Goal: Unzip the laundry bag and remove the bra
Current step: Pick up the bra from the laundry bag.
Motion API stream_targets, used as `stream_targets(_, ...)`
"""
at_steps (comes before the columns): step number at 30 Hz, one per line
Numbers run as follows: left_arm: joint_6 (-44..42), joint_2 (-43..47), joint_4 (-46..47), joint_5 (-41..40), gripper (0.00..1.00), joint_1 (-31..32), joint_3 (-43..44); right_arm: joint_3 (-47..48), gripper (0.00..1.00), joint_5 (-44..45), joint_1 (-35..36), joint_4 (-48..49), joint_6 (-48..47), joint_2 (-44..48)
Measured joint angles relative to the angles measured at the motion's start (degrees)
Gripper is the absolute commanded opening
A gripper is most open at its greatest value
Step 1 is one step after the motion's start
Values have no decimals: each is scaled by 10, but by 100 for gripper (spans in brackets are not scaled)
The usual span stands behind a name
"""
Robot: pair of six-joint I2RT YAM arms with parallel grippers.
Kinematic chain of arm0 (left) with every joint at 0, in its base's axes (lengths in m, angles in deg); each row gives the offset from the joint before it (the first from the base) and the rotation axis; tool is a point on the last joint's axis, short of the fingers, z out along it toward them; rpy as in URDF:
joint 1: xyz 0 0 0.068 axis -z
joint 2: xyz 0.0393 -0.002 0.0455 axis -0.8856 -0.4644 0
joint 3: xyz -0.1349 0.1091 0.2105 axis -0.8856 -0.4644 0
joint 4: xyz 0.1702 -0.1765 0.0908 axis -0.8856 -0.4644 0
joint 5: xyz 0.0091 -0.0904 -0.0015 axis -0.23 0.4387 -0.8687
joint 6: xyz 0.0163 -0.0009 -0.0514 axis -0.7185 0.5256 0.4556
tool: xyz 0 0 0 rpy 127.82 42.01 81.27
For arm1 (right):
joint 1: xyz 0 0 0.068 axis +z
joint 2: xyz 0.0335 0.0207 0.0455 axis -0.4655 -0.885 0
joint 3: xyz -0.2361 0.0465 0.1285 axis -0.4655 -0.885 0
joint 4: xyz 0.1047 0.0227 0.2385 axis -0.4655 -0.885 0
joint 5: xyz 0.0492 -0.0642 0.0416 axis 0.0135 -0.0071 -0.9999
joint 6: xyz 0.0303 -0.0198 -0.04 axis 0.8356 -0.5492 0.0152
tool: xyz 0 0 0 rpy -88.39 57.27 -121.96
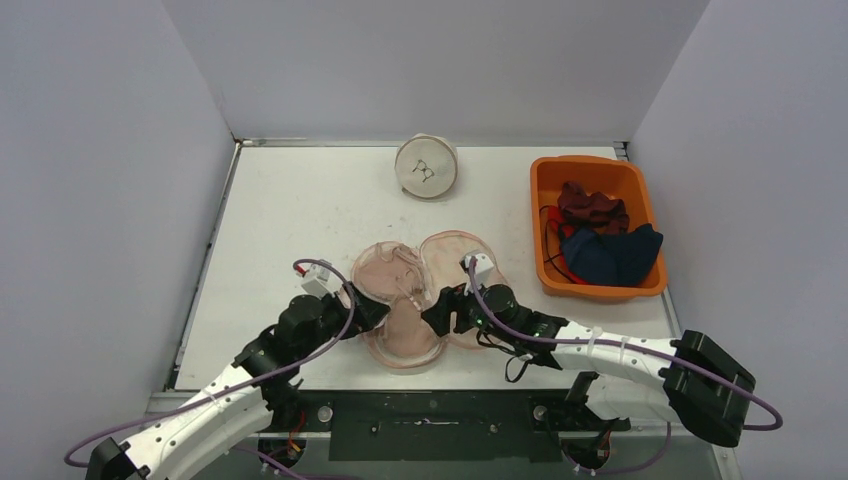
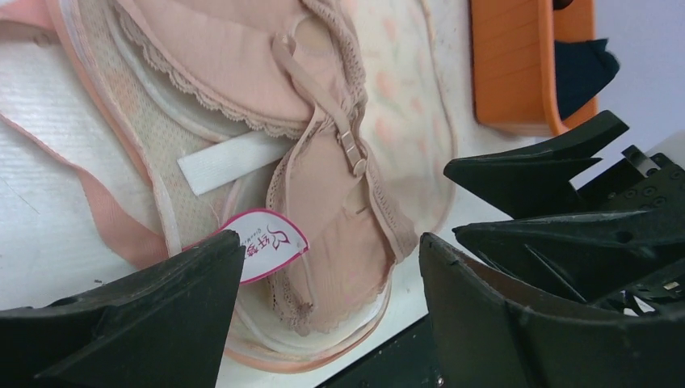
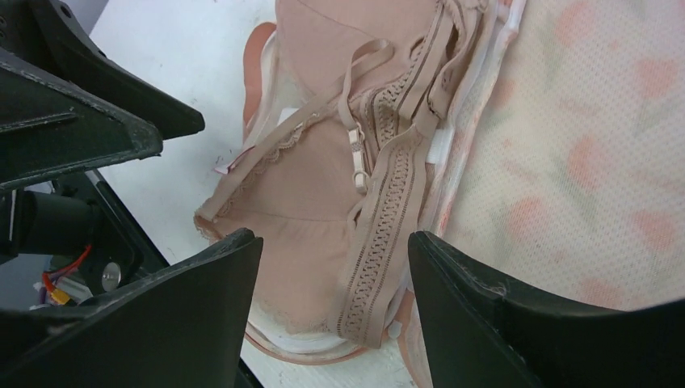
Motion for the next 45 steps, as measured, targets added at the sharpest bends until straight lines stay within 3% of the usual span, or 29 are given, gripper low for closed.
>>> stream_targets(8,26,-78,35,35,73,16,-28,-17,59,42,37,23,17,-33)
stream_targets(16,33,-98,40,21,55,36,-36,-39,52,61,56,33,42,-69)
stream_targets(20,33,-116,39,4,43,37,-41,-39,52,68,73,36,50,-79)
stream_targets(23,31,-123,29,-13,40,38,-41,-39,55,75,83,38,54,-82)
stream_targets(29,12,-63,-71,-63,63,40,-10,-39,78,96,89,11,54,-62)
stream_targets(35,-21,-6,-165,-109,66,40,106,-11,87,136,88,-53,35,7)
stream_targets(39,-30,-28,-100,-79,61,40,129,-4,85,152,74,-49,28,29)
stream_targets(45,-26,-196,60,5,36,38,127,-4,79,131,9,-9,52,20)
